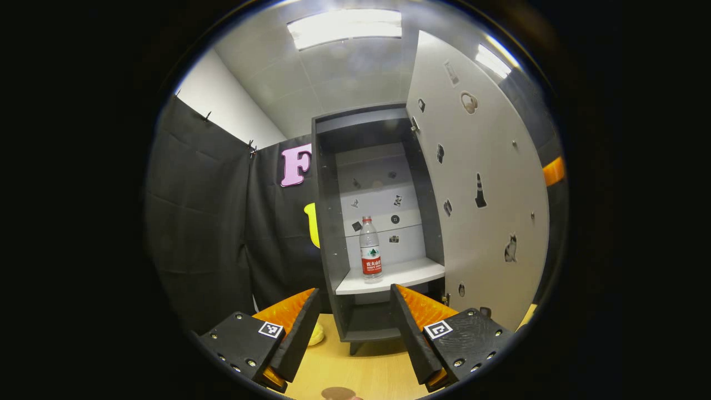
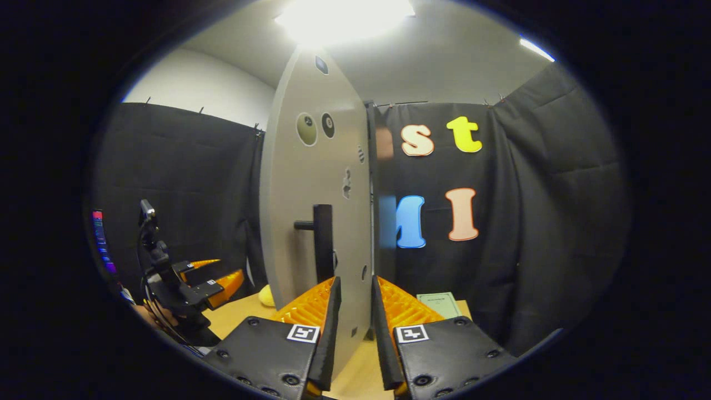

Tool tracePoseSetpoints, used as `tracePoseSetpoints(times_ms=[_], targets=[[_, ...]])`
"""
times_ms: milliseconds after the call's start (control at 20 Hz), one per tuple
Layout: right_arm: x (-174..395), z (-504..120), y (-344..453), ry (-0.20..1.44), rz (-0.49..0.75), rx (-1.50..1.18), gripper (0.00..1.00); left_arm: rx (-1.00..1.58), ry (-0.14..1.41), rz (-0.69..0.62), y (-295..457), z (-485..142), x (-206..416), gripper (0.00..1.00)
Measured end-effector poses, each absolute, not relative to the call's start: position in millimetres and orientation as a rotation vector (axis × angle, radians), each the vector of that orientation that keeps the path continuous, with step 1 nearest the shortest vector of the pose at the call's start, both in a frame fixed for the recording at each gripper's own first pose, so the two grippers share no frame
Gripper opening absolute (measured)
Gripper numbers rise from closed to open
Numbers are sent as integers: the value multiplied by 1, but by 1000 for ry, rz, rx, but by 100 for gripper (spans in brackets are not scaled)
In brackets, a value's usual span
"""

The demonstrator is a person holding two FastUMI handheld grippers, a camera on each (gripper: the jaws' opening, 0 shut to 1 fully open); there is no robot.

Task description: Open the cabinet door with the right hand, grasp the bottle in the cabinet with the left hand and place it on the coaster, then close the cabinet door with the right hand.

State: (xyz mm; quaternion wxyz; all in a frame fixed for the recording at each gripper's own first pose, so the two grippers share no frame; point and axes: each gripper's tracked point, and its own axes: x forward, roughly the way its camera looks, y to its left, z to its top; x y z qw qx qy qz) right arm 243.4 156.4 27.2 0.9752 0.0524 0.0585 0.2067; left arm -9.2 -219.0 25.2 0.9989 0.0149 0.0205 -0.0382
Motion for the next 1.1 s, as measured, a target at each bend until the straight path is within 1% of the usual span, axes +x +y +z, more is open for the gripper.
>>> tracePoseSetpoints(times_ms=[50, 200, 300, 350, 400, 550, 600, 650, 750, 800, 850, 900, 1000, 1050, 1100], targets=[[244, 26, 153, 120, 397, 107, 39, 21, 37, -80, -222, 29, -3, 73], [247, 19, 140, 139, 330, 122, 86, 10, 41, -100, -227, 32, 15, 73], [248, 14, 127, 152, 276, 124, 96, 2, 43, -124, -233, 37, 28, 74], [250, 12, 121, 157, 253, 128, 96, 0, 43, -136, -235, 40, 36, 74], [252, 9, 116, 162, 233, 136, 99, -3, 41, -148, -236, 42, 46, 73], [258, 4, 97, 170, 159, 150, 99, -32, 44, -182, -240, 50, 83, 73], [260, 0, 91, 173, 132, 155, 94, -51, 49, -192, -241, 52, 96, 74], [262, -3, 86, 180, 114, 164, 97, -67, 53, -200, -241, 55, 110, 74], [264, -7, 81, 197, 88, 169, 97, -88, 57, -212, -242, 61, 139, 73], [267, -7, 76, 199, 68, 164, 93, -93, 59, -217, -242, 63, 152, 72], [269, -9, 73, 201, 48, 161, 93, -94, 59, -224, -243, 64, 165, 72], [270, -11, 68, 201, 32, 162, 97, -93, 61, -233, -244, 64, 180, 74], [272, -15, 67, 205, 11, 171, 97, -84, 59, -254, -248, 66, 206, 74], [277, -18, 66, 211, -1, 174, 93, -72, 55, -262, -250, 68, 218, 74], [278, -21, 64, 218, -16, 175, 93, -61, 51, -268, -252, 68, 231, 73]])
